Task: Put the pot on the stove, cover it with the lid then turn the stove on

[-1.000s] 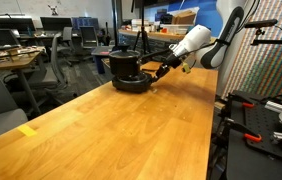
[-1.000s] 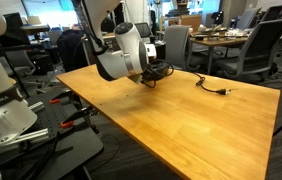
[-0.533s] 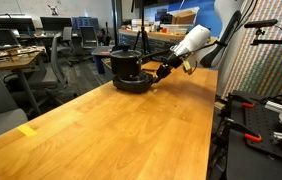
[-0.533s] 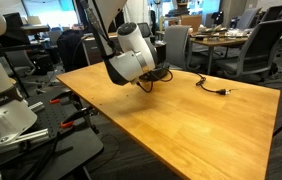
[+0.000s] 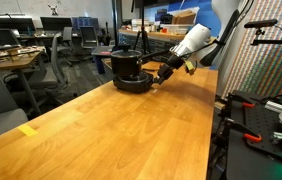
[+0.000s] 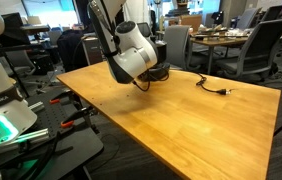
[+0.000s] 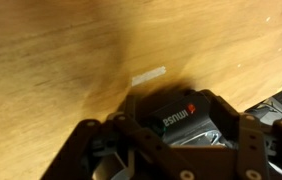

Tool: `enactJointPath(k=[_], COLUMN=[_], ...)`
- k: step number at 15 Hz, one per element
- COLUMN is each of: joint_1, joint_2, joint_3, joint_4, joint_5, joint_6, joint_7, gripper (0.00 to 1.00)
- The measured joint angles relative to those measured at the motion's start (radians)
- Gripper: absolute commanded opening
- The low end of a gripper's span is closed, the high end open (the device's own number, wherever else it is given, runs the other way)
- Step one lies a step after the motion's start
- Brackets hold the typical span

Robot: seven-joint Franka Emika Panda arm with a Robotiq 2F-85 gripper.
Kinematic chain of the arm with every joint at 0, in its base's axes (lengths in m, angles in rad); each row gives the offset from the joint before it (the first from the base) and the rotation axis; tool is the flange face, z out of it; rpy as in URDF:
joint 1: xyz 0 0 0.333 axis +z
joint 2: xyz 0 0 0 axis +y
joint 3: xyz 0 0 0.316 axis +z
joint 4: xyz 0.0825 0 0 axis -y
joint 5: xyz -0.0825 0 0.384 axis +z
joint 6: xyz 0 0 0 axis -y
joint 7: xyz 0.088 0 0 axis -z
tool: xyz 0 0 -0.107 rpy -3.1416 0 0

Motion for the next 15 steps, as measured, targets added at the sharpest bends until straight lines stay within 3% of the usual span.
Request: enactJointPath(k=[3, 8, 10, 13, 15], joint_1=[0.005, 0.047, 0.1, 0.26, 0.324], joint_2=[-0.07, -0.266, -0.352, -0.47, -0.51], joint_3=[-0.022, -0.127, -0.213, -0.44, -0.531], joint_4=[-0.019, -0.141, -0.209, -0.322, -0.369], joint_5=[-0.014, -0.091, -0.162, -0.367, -0.446], joint_6=[-0.052, -0.187, -0.221, -0.233, -0.235], joint_7=[0.008, 0.079, 0.131, 0.262, 0.313], gripper=[1.0, 1.0, 1.0, 1.0, 1.0])
